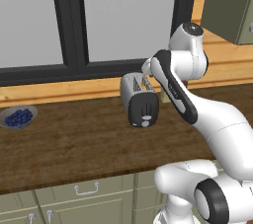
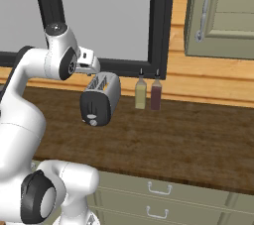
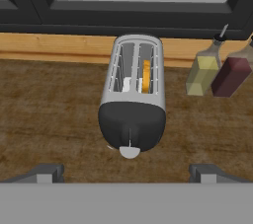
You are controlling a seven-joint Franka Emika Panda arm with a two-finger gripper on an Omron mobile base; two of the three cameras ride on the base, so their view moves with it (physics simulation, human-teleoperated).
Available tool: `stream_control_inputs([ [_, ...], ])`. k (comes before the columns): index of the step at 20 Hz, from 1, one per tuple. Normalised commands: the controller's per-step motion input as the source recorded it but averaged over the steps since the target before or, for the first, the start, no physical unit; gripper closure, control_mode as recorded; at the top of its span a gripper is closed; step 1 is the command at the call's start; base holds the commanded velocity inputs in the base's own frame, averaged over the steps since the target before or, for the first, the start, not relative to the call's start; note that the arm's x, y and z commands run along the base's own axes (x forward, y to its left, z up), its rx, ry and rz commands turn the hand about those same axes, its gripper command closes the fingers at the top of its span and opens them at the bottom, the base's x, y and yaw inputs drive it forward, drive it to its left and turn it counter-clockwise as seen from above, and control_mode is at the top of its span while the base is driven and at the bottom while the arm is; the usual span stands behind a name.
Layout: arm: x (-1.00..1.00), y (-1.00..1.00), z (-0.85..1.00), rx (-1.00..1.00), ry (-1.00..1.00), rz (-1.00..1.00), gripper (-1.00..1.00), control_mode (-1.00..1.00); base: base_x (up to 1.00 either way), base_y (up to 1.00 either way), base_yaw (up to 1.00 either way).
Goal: Start the toaster. Once the lever pops up, take the bread to the plate on the dining counter.
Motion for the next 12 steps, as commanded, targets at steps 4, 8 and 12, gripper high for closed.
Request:
stream_control_inputs([
  [4, 0.0, 0.0, 0.0, 0.0, 0.0, 0.0, -1.0, -1.0, 0.0, 0.0, 0.0],
  [8, 0.0, 0.0, 0.0, 0.0, 0.0, 0.0, -1.0, -1.0, 0.0, 0.0, 0.0],
  [12, 0.0, 0.0, 0.0, 0.0, 0.0, 0.0, -1.0, -1.0, 0.0, 0.0, 0.0],
])
